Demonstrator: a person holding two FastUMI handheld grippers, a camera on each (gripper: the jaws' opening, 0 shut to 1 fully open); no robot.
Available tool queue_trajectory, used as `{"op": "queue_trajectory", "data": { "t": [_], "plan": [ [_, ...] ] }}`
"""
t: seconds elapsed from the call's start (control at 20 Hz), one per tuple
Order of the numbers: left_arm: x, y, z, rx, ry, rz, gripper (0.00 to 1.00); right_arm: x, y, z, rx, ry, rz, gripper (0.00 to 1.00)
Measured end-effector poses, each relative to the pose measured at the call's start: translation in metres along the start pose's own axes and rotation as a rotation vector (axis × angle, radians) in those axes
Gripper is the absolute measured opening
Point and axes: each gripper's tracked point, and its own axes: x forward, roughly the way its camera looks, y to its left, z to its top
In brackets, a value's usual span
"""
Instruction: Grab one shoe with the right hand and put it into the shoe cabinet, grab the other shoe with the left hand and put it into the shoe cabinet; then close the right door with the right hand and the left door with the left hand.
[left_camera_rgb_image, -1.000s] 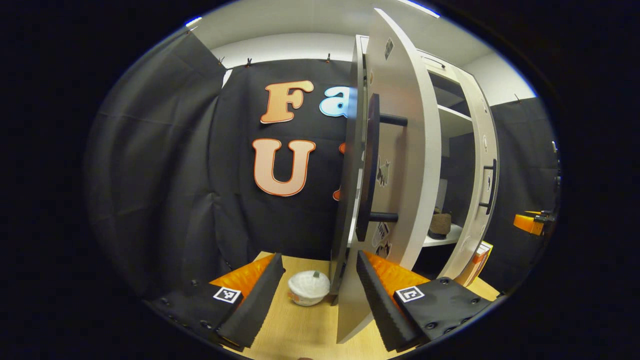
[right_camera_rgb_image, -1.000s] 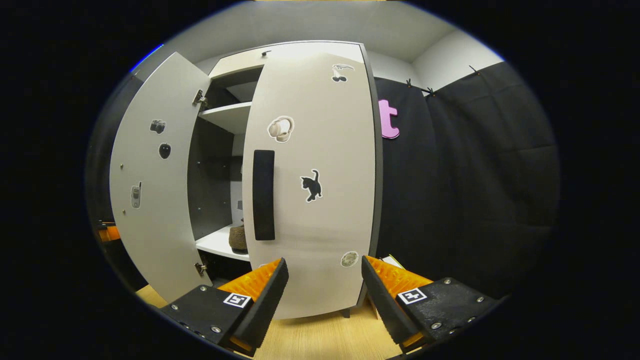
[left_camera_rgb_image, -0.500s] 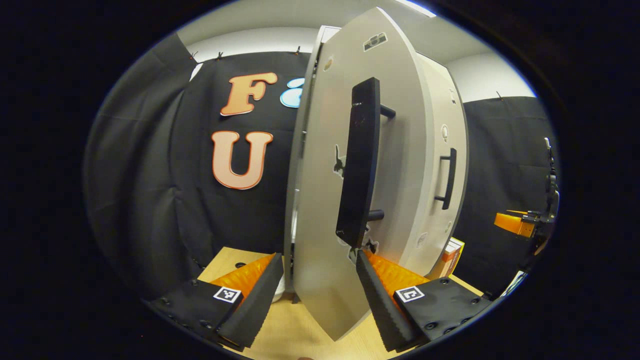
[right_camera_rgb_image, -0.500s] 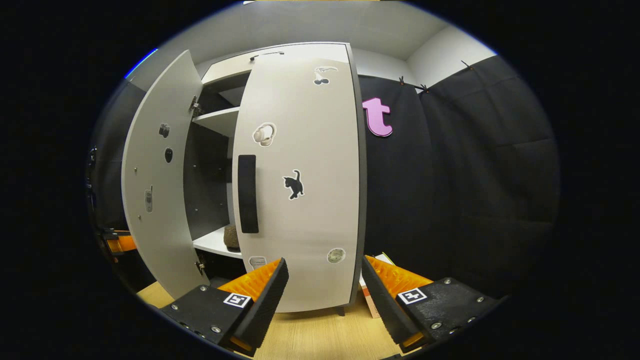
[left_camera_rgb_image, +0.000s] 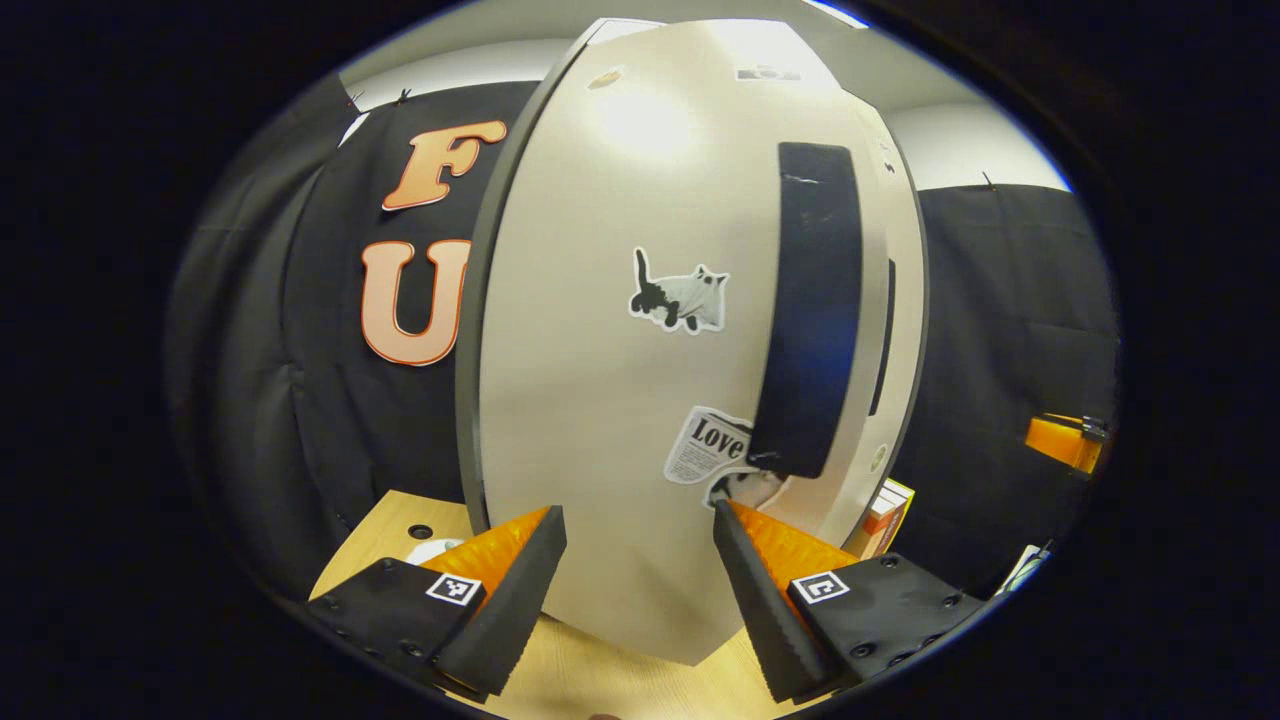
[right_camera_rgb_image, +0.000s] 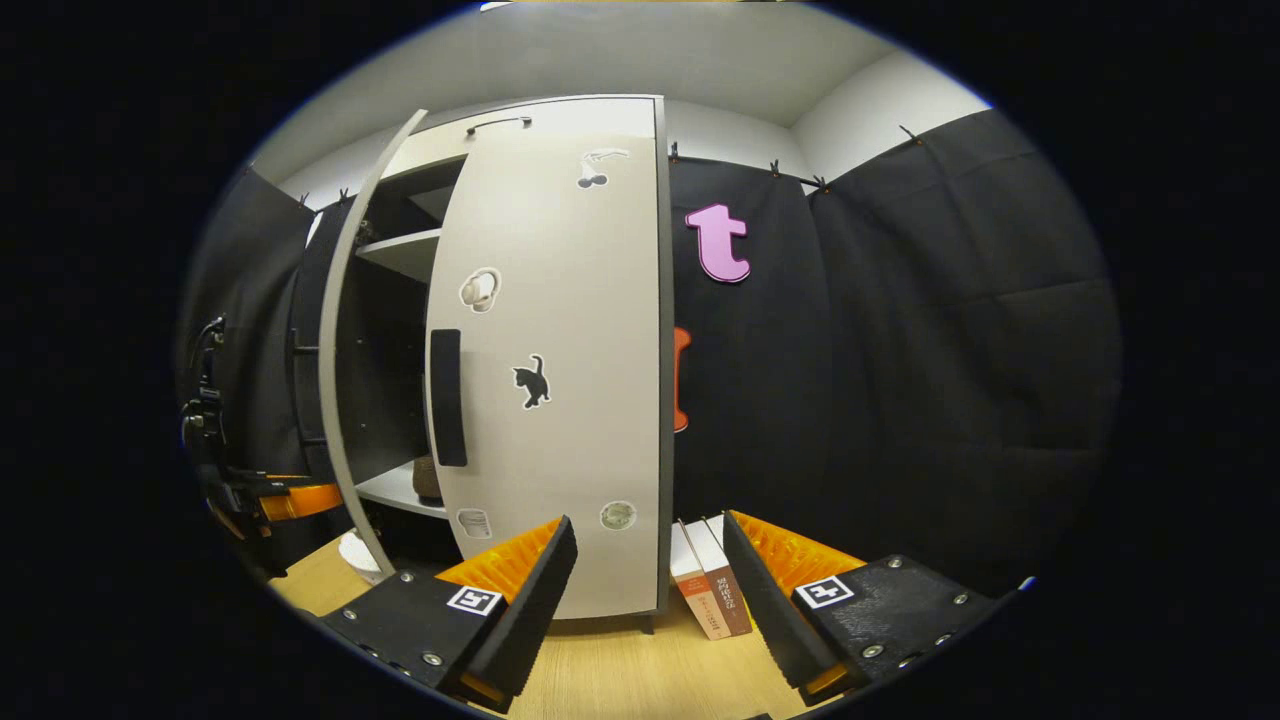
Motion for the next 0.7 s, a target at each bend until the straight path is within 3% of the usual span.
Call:
{"op": "queue_trajectory", "data": {
  "t": [0.15,0.7],
  "plan": [
    [0.027,0.005,-0.003,0.004,0.016,0.031,0.97,-0.004,-0.010,-0.002,-0.009,0.004,-0.019,0.91],
    [0.043,0.023,-0.007,0.032,0.017,0.092,0.97,0.006,-0.006,-0.010,0.003,0.030,-0.005,0.91]
  ]
}}
